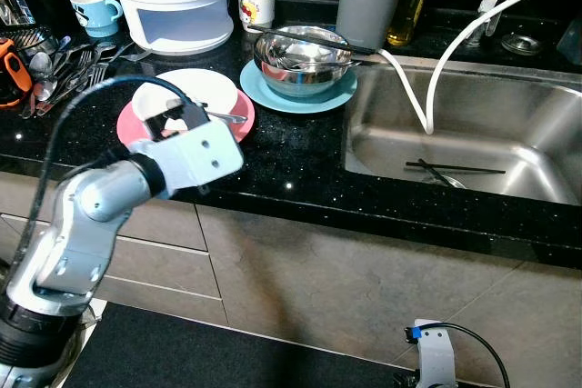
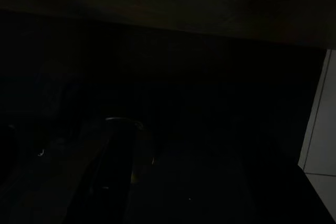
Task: Kitchen organization
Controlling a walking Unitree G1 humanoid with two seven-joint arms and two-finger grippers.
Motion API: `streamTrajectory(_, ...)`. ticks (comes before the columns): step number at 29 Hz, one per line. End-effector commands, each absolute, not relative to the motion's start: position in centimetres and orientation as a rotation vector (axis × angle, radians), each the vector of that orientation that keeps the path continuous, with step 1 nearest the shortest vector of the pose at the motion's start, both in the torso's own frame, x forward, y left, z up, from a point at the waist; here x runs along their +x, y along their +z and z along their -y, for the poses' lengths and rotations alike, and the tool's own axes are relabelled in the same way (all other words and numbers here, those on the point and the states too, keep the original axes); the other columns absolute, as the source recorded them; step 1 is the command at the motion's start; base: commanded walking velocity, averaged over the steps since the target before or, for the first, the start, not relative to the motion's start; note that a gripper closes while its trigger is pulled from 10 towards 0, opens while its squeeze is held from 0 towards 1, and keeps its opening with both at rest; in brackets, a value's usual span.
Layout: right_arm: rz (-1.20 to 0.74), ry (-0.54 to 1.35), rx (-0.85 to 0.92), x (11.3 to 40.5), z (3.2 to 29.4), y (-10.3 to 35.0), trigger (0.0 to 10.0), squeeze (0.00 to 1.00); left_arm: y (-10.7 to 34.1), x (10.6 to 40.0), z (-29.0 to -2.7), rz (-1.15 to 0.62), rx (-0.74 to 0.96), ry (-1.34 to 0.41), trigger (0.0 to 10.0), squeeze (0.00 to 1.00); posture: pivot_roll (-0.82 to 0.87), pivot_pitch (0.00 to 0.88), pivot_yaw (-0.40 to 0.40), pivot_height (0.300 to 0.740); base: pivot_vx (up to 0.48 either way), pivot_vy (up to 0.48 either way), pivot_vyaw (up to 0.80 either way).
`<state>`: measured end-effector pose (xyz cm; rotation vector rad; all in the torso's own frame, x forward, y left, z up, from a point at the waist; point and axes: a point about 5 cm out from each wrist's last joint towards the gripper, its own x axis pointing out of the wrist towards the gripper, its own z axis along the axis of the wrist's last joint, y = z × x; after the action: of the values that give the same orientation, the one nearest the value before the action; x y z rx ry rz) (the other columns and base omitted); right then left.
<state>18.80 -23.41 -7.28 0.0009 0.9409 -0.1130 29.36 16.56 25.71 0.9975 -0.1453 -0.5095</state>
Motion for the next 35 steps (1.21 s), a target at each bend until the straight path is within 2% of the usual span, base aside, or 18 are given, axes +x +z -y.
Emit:
streamTrajectory(1,-0.964,-0.122,-0.002,18.3,23.6,-7.5,10.0,0.00,25.4,29.5,-17.4,0.110,1.012,-0.479,10.0,0.00,0.07,0.095,-0.019,0.740,0.000,0.000,0.00)
streamTrajectory(10,-0.962,-0.120,-0.014,18.4,23.7,-7.4,10.0,0.00,24.4,30.4,-17.7,0.115,1.007,-0.429,10.0,0.00,0.06,0.100,-0.025,0.740,0.000,0.000,0.00)
streamTrajectory(11,-0.961,-0.120,-0.014,18.4,23.7,-7.4,10.0,0.00,24.2,30.5,-17.7,0.111,1.004,-0.429,7.8,0.00,0.06,0.102,-0.025,0.740,0.000,0.000,0.00)
streamTrajectory(12,-0.960,-0.121,-0.013,18.4,23.7,-7.4,10.0,0.00,24.1,30.6,-17.7,0.110,1.001,-0.431,6.1,0.00,0.06,0.102,-0.025,0.740,0.000,0.000,0.00)
streamTrajectory(13,-0.959,-0.122,-0.013,18.4,23.7,-7.4,10.0,0.00,24.1,30.7,-17.7,0.110,0.998,-0.432,3.3,0.00,0.06,0.102,-0.025,0.740,0.000,0.000,0.00)
streamTrajectory(14,-0.959,-0.122,-0.013,18.4,23.7,-7.4,10.0,0.00,24.1,30.7,-17.7,0.110,0.998,-0.432,3.3,0.00,0.06,0.102,-0.025,0.740,0.000,0.000,0.00)
streamTrajectory(15,-0.958,-0.123,-0.013,18.4,23.7,-7.4,10.0,0.00,23.9,30.9,-17.6,0.110,0.992,-0.433,0.0,0.00,0.06,0.102,-0.025,0.740,0.000,0.000,0.00)
streamTrajectory(35,-0.954,-0.122,-0.014,18.5,23.8,-7.4,10.0,0.00,23.8,31.7,-17.3,0.144,0.984,-0.432,0.0,0.00,0.05,0.113,-0.022,0.740,0.000,0.000,0.00)
